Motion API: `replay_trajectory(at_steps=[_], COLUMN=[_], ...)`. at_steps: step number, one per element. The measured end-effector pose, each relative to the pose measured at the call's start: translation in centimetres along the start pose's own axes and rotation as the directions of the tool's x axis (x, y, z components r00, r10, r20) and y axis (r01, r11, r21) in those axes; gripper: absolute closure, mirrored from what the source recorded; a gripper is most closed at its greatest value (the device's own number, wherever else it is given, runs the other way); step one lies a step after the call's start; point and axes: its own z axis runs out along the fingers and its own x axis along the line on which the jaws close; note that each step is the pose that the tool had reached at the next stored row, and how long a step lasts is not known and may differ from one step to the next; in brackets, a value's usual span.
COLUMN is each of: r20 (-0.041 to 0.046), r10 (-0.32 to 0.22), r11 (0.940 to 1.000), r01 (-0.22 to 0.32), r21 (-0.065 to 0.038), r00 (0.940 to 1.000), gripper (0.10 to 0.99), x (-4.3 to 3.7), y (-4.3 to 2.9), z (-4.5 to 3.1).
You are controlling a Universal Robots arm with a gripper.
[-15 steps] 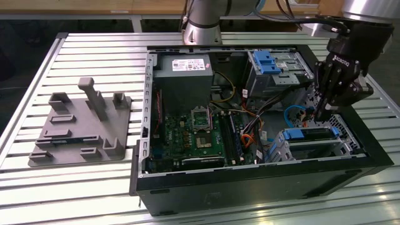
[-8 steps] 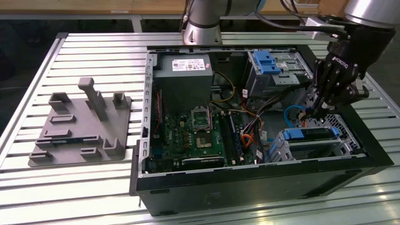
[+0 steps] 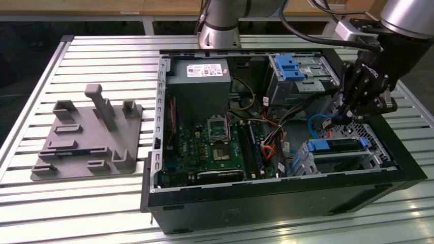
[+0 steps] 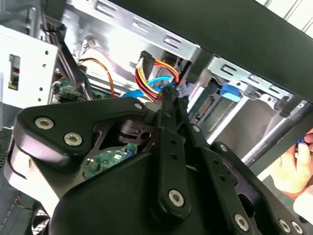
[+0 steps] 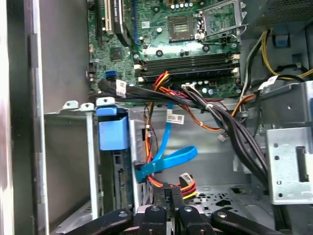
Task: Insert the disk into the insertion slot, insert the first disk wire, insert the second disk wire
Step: 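Insert the first disk wire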
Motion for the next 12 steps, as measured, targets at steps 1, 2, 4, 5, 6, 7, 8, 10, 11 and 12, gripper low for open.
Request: replay_trajectory(at_steps=[1, 2, 4, 5, 6, 7, 8, 10, 11, 12], r20=[0.0007, 0.0016, 0.0152, 0.0247, 0.0359, 0.0464, 0.0568, 0.0733, 0.0766, 0.0789], r10=[0.000, 0.000, -0.001, -0.001, -0.002, -0.003, -0.003, -0.004, -0.004, -0.004], r11=[1.0000, 1.0000, 1.0000, 1.0000, 1.0000, 1.0000, 1.0000, 1.0000, 1.0000, 1.0000], r01=[0.000, 0.000, 0.001, 0.001, 0.002, 0.003, 0.004, 0.005, 0.005, 0.005], r21=[0.000, 0.000, -0.001, -0.002, -0.003, -0.004, -0.005, -0.006, -0.007, -0.007], r00=[1.0000, 1.0000, 0.9999, 0.9997, 0.9994, 0.9989, 0.9984, 0.9973, 0.9971, 0.9969], gripper=[0.922, 0.922, 0.922, 0.922, 0.922, 0.922, 0.922, 0.922, 0.922, 0.922], x=[0.21, 0.41, 0.68, 0.78, 0.87, 0.96, 1.05, 1.32, 1.50, 1.72], y=[-0.02, -0.04, -0.08, -0.08, -0.10, -0.11, -0.13, -0.16, -0.17, -0.19], z=[0.00, -0.04, -0.22, -0.31, -0.38, -0.46, -0.54, -0.64, -0.65, -0.63])
